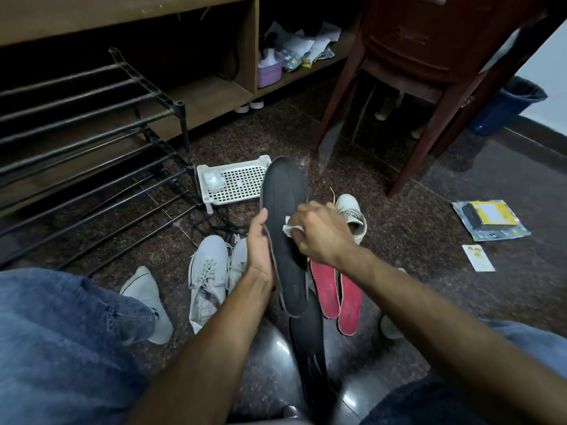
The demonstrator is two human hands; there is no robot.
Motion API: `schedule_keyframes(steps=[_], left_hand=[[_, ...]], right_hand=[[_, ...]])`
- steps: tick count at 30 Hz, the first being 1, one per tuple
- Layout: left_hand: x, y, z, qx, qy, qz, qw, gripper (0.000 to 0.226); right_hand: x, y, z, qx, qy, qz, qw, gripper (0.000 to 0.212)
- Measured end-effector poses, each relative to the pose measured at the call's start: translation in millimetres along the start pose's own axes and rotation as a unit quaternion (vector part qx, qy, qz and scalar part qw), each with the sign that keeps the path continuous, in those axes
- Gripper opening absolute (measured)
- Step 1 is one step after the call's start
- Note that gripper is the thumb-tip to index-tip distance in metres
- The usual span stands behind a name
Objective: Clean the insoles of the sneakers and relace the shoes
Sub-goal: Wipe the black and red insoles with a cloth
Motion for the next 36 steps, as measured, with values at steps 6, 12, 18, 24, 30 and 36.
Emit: schedule_keyframes(steps=[6,12,18,24,30,36], left_hand=[[0.0,1.1,-10.2,0.018,0.027,0.015,0.999,0.062],[-1.8,0.4,-4.6,0.03,0.014,0.004,0.999,0.052],[0.5,-0.4,-4.9,0.038,0.038,0.01,0.998,0.059],[9.6,3.9,3.8,0.008,0.06,0.004,0.998,0.061],[14.3,3.3,5.8,-0.009,0.042,-0.01,0.999,0.06],[6.7,4.3,-3.9,-0.007,0.053,0.001,0.999,0.067]], right_hand=[[26.0,-19.0,5.8,-0.325,0.023,0.085,0.942,0.008],[15.8,-21.2,-26.7,-0.547,-0.153,0.062,0.82,0.01],[39.5,-10.9,3.9,-0.156,0.038,-0.103,0.982,0.023],[53.1,-19.6,21.8,-0.106,0.108,-0.059,0.987,0.009],[11.1,-11.2,-5.4,-0.034,0.024,-0.036,0.998,0.015],[69.2,-16.0,30.9,-0.073,0.161,-0.016,0.984,0.014]])
Point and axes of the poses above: each hand's wrist, its own x-axis away from the middle knuckle, its own y-axis out of the back of the hand, z = x × y, the point moved 7 cm from there along -x, towards the middle knuckle, and after that the axes turned 9 degrees about -y, right-handed, at the moved point
